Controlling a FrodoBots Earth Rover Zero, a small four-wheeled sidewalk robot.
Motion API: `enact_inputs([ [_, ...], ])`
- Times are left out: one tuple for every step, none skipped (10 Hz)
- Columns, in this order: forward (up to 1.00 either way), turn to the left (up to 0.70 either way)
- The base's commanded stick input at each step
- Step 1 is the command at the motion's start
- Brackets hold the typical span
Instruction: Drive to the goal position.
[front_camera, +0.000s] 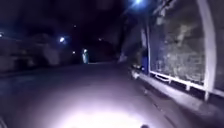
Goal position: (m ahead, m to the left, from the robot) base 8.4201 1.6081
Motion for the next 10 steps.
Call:
enact_inputs([
  [0.7, 0.0],
  [0.7, -0.02],
  [0.7, -0.25],
  [0.7, 0.0],
  [0.7, 0.0],
  [0.7, 0.0],
  [0.7, 0.0],
  [0.7, 0.0],
  [0.7, 0.0],
  [0.7, 0.0],
])
